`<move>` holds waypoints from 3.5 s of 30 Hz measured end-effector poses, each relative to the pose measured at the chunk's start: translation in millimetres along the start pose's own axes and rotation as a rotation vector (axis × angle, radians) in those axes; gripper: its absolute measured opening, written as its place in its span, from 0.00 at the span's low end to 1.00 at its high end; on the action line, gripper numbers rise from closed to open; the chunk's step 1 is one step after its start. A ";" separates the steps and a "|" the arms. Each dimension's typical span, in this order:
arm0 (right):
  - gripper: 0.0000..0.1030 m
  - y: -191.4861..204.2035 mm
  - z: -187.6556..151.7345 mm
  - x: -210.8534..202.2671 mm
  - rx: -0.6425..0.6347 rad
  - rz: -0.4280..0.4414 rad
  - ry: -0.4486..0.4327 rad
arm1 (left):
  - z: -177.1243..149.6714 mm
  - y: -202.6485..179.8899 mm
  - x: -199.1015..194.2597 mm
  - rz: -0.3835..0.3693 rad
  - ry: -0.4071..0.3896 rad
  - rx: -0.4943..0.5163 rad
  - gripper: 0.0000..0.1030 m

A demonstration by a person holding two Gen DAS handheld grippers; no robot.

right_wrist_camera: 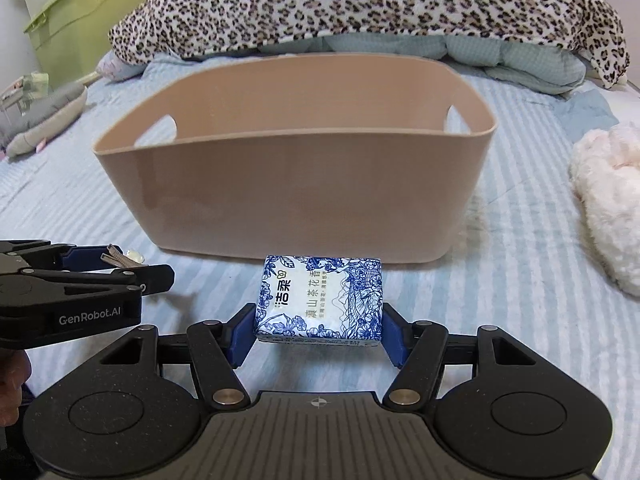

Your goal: Organize objects

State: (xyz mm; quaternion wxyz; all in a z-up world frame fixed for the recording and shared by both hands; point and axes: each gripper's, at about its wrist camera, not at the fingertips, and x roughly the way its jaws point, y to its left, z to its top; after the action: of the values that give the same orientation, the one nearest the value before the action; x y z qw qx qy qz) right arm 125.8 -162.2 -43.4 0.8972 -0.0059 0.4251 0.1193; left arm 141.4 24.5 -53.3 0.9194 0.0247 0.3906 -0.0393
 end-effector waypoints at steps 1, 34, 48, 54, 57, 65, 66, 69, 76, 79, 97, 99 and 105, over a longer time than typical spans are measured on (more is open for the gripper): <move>0.59 -0.6 -0.1 -6.3 0.001 0.003 -0.006 | -0.2 -0.8 -6.0 -0.002 -0.013 0.005 0.55; 0.59 -16.2 115.2 -91.1 -0.058 -0.035 -0.394 | 111.5 -26.7 -62.9 0.014 -0.270 0.004 0.55; 0.59 -28.3 135.6 17.8 -0.073 -0.059 -0.147 | 118.7 -29.7 52.3 0.051 -0.026 0.020 0.55; 0.59 -26.2 125.7 52.8 -0.089 -0.067 -0.045 | 109.4 -23.0 76.1 0.036 0.055 -0.006 0.56; 0.59 -24.9 121.0 56.9 -0.091 -0.076 -0.020 | 107.4 -21.9 76.7 0.033 0.066 -0.009 0.56; 0.84 -29.5 127.1 31.4 -0.086 -0.111 -0.055 | 111.3 -9.1 54.5 0.045 0.039 -0.089 0.74; 0.87 -30.0 127.6 26.9 -0.084 -0.113 -0.061 | 112.3 -8.3 50.0 0.043 0.033 -0.093 0.74; 0.92 -31.9 126.6 10.1 -0.066 -0.114 -0.083 | 113.0 -6.1 34.0 0.047 0.012 -0.094 0.76; 0.96 -36.2 112.6 -33.5 -0.018 -0.092 -0.129 | 105.3 -4.7 -9.8 0.044 -0.027 -0.073 0.77; 0.98 -35.3 107.0 -51.0 -0.018 -0.094 -0.147 | 99.3 -6.3 -26.8 0.051 -0.039 -0.062 0.77; 0.98 -14.3 41.0 -136.3 -0.034 -0.049 -0.202 | 41.6 -16.6 -125.4 0.063 -0.134 -0.061 0.77; 0.98 -11.3 32.8 -142.2 -0.038 -0.048 -0.197 | 33.0 -17.7 -133.9 0.060 -0.134 -0.068 0.77; 0.98 -2.6 10.9 -160.0 -0.058 -0.039 -0.191 | 11.1 -18.1 -156.4 0.052 -0.133 -0.072 0.77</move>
State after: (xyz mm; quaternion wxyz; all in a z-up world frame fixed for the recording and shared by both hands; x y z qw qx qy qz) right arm 37.0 -196.9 85.6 0.9354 -0.0288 0.3336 0.1140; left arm 39.5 13.9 66.7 0.9444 -0.0010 0.3288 -0.0026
